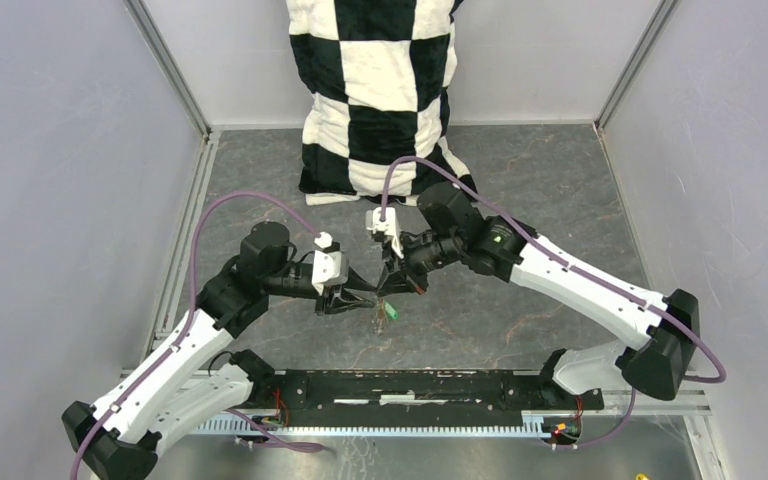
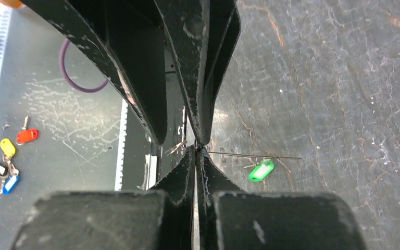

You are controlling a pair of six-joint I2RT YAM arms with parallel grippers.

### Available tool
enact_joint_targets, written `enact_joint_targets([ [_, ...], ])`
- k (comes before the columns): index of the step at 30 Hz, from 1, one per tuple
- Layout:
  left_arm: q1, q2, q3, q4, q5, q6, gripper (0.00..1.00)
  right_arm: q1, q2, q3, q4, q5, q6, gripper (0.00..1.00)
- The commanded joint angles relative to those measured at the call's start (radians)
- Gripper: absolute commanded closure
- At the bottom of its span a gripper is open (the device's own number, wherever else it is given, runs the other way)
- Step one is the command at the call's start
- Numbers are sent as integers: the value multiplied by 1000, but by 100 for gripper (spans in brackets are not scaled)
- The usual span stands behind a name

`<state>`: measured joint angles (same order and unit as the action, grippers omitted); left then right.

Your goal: Put the keys on the keyring

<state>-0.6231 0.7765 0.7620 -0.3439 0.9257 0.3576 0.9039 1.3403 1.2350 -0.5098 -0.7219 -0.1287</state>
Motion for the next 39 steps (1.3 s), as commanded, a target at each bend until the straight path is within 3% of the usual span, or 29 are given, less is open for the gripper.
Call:
enact_joint_targets([
  [1,2,9,19,-100,-23,175,62,50,33,125,-144,95,-97,100],
  [16,0,12,-16,-43,-21,137,70,109,124,255,-239,148,-110,100],
  [18,0,11,-18,-43,-18,136,76,113,131,262,-244,154,-112,100],
  [22,0,5,-18,-60,-24,160,97,116,135,265,-244,158,-111,100],
  [24,0,4,-16,-77,-25,176,98,116,131,265,-244,164,-107,100],
  [28,0,0,-18,-77,-22,168,98,115,96,253,-204,180,-76,89],
  [34,2,-23,-56,100,-37,-58,98,68,-53,106,-1,189,34,53],
  [39,2,-72,-98,355,-52,-306,98,-64,-232,-167,291,77,234,46],
])
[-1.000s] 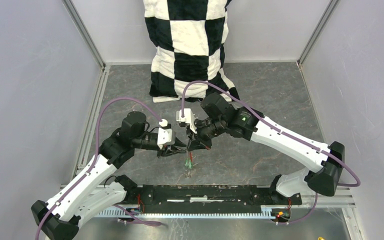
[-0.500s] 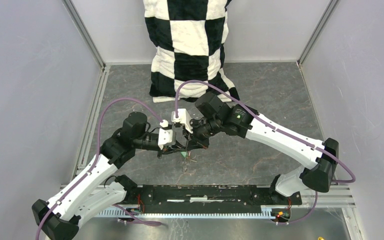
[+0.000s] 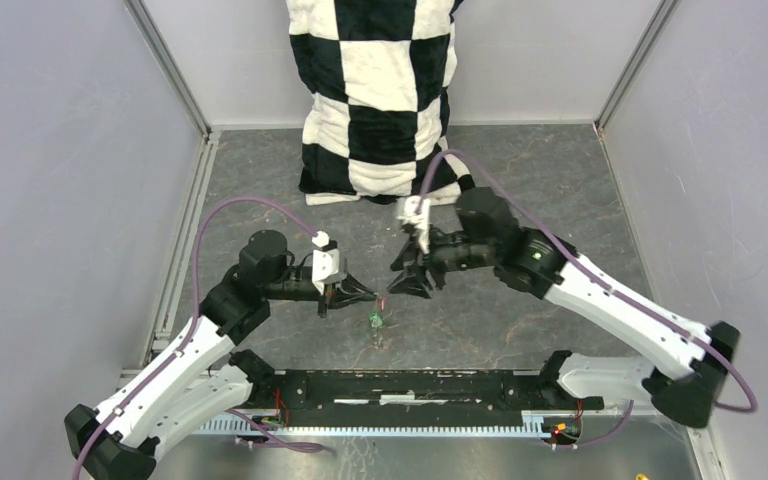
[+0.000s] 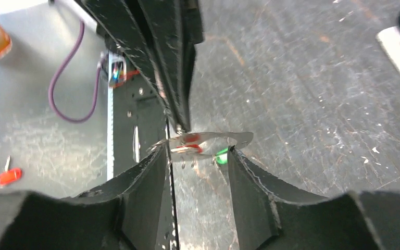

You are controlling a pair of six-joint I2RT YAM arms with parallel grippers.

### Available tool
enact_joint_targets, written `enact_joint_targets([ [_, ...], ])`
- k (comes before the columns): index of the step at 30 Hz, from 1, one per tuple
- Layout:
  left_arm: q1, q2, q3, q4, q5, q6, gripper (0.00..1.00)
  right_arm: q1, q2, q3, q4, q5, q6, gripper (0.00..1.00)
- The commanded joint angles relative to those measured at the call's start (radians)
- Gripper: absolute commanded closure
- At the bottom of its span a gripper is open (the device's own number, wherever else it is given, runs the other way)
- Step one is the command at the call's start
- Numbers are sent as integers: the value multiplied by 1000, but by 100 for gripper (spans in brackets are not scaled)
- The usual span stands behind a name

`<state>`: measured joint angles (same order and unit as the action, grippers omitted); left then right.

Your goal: Put the keys on the keyring

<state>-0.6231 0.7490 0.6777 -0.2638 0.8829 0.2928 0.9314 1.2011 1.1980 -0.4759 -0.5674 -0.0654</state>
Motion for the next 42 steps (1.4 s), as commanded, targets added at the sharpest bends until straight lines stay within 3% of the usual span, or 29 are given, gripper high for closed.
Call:
enact_joint_targets([
  [1,2,-52,-20,331,-22,-302,98,-115,-122,-185,330,-104,218,44],
  [5,2,-57,-24,468,-70,-404,98,-134,-191,-320,556,-183,349,33],
  [14,2,-38,-6,521,28,-392,98,-144,-216,-406,808,-199,501,32],
  [24,2,-41,23,519,36,-373,98,-149,-197,-454,875,-206,553,30],
  [33,2,-42,35,523,16,-375,98,-149,-174,-470,899,-224,567,36],
  [42,2,-40,45,526,11,-384,98,-149,-167,-485,943,-227,585,63],
])
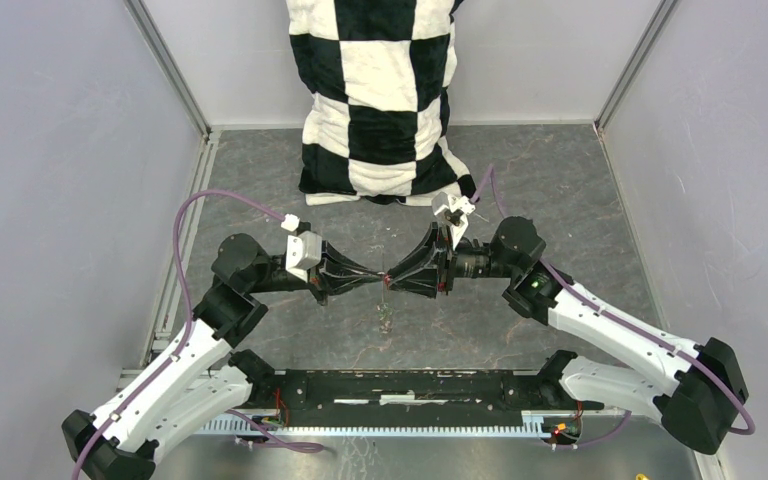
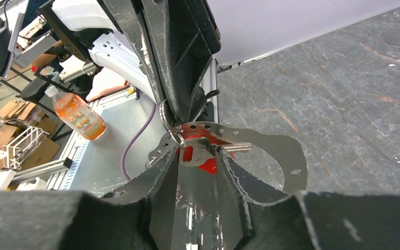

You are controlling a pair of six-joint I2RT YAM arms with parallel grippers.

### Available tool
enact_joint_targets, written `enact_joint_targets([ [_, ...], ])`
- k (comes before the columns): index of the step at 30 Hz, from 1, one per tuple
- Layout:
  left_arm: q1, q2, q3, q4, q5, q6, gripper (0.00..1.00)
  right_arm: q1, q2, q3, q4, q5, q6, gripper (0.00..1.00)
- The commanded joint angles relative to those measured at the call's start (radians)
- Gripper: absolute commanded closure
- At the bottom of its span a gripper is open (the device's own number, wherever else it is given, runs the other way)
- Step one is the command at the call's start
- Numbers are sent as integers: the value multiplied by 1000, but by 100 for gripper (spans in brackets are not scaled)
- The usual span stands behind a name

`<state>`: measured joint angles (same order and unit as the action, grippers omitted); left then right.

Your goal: Put the keys on the keyring

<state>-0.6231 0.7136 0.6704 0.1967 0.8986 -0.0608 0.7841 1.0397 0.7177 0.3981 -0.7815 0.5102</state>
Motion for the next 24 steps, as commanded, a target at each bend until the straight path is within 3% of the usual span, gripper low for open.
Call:
enact_joint_targets([
  [1,1,-5,52,66,-7,-30,98,-2,-7,-4,64,-13,5,68],
  [8,2,-12,58,70,-32,-45,98,-2,-27,-10,-21,-1,-51,92],
  [15,2,-15,55,68,-26,-41,98,3,-23,-27,-45,-27,-56,100],
  [17,2,-14,50,61,-18,-29,98,8,-15,-18,-46,-64,-56,97],
  [19,2,-15,47,48,-9,-11,98,7,-8,8,-87,-94,-78,88],
  [24,2,-19,50,16,25,15,98,1,-6,191,-422,-52,-322,58],
])
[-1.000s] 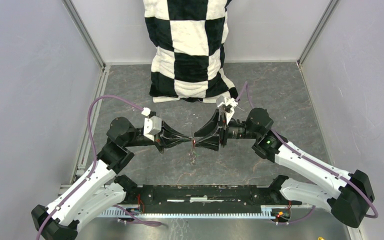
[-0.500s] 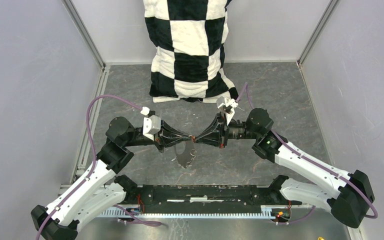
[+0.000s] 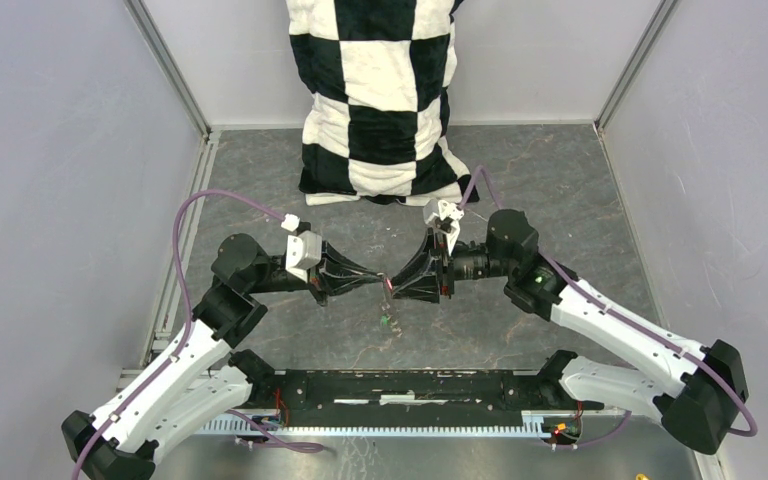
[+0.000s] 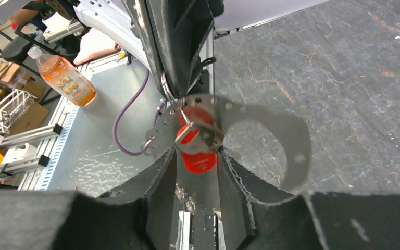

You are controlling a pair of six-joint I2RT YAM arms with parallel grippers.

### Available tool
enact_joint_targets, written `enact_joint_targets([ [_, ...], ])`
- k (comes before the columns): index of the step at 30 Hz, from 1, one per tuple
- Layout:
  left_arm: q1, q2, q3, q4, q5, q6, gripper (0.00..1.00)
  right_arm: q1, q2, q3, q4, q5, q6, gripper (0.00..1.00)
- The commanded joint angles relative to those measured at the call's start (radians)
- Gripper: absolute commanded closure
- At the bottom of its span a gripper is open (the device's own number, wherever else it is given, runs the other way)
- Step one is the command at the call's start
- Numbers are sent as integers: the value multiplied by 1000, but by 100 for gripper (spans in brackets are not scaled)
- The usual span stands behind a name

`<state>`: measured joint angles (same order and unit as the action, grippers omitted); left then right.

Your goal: Put the keys on the keyring

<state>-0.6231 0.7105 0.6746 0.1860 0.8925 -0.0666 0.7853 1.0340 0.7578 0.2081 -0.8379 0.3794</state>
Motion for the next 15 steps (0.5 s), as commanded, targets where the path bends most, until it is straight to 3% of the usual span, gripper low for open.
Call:
enact_joint_targets([
  [1,2,-16,48,17,39,26,98,-3,2,196,-300,27,-242,53],
  [6,2,-13,60,-48,84,73,98,-19,0,293,-358,41,-342,40],
  [15,2,-9,71,-58,90,97,98,-17,32,195,-67,-96,-192,38],
])
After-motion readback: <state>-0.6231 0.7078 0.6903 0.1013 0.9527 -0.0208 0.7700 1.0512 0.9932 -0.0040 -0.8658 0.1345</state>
